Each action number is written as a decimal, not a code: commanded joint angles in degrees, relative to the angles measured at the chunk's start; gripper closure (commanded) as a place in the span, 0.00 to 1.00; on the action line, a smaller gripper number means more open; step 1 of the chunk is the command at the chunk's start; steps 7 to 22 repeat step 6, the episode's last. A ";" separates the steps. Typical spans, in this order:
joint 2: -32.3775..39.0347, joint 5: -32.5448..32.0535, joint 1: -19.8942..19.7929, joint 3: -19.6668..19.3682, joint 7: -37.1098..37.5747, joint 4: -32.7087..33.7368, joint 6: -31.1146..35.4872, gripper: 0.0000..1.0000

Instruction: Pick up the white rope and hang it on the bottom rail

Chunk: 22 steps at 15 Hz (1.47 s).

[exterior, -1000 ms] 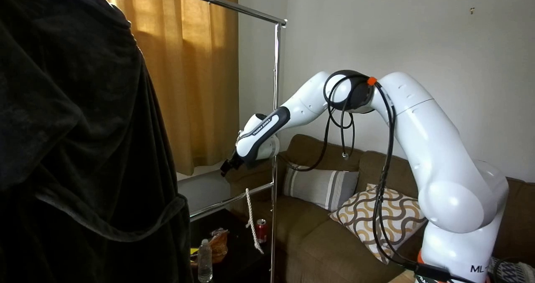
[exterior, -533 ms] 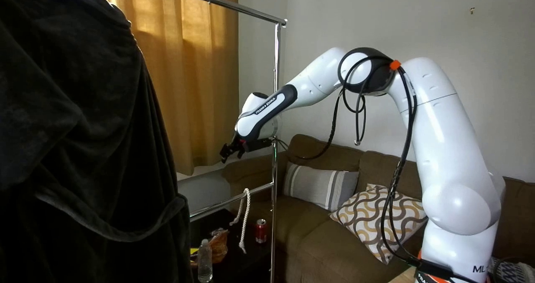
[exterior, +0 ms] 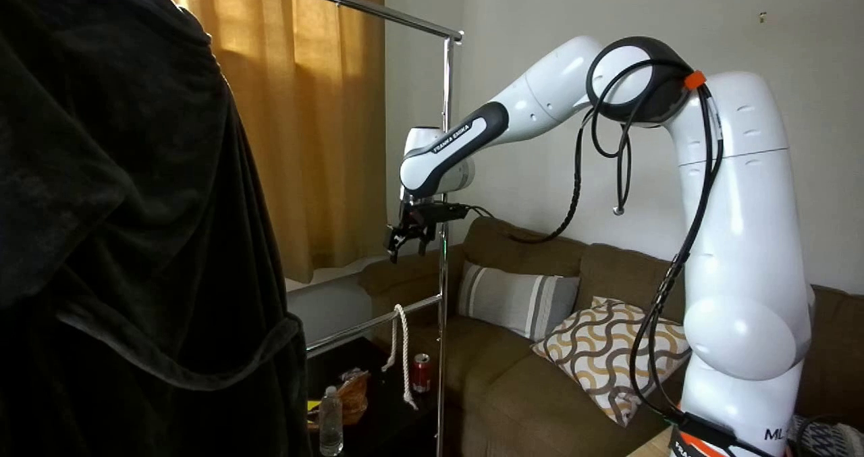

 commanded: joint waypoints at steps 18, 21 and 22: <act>-0.01 -0.30 -0.86 0.98 0.23 0.28 -0.34 0.00; -0.01 -0.30 -0.86 0.98 0.23 0.28 -0.34 0.00; -0.01 -0.30 -0.86 0.98 0.23 0.28 -0.34 0.00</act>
